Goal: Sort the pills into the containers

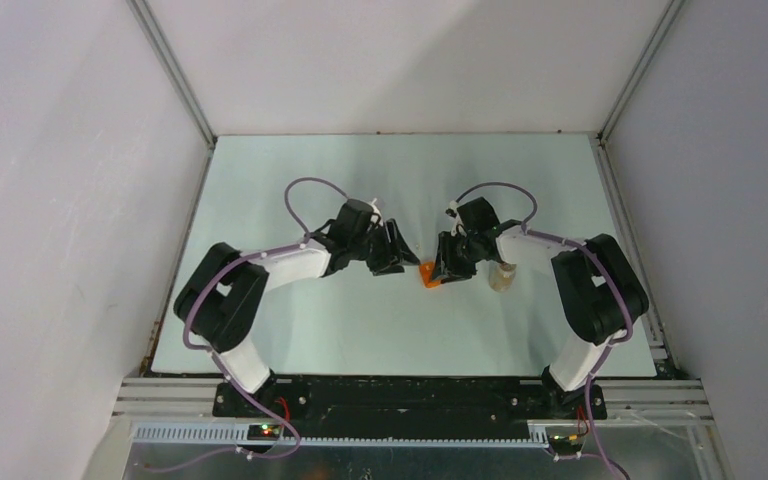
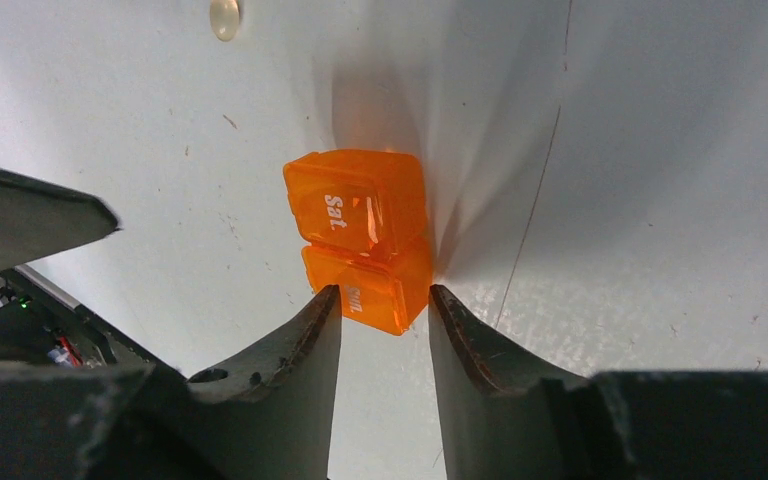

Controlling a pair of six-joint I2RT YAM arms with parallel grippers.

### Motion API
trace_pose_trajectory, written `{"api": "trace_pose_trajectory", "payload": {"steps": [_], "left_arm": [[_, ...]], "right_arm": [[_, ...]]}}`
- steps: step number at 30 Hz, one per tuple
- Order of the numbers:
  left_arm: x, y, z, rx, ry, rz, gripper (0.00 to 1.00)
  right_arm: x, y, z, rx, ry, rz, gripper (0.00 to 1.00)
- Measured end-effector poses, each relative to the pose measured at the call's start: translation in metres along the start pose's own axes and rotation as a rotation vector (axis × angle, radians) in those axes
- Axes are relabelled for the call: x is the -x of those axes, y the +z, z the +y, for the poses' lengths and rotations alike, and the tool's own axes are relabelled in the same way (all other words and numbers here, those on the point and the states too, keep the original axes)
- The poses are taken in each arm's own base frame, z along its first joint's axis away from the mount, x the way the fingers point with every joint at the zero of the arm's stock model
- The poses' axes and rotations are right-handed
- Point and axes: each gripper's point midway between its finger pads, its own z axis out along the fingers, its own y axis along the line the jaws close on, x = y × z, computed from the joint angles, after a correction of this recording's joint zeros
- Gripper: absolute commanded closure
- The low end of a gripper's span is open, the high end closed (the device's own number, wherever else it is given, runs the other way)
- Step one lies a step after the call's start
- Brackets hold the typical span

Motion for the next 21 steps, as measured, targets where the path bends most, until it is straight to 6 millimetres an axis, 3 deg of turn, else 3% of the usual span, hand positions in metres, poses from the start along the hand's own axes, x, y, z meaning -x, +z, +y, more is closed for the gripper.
{"api": "trace_pose_trajectory", "payload": {"steps": [7, 13, 21], "left_arm": [[-0.024, 0.023, 0.017, 0.037, 0.042, 0.075, 0.55], [-0.041, 0.032, 0.032, 0.078, 0.103, 0.125, 0.55], [-0.039, 0.036, 0.032, 0.077, 0.110, 0.109, 0.58]], "right_arm": [[0.002, 0.003, 0.004, 0.033, 0.003, 0.007, 0.67], [0.003, 0.004, 0.006, 0.048, 0.011, 0.009, 0.68], [0.003, 0.005, 0.007, 0.057, 0.016, 0.011, 0.69]]}}
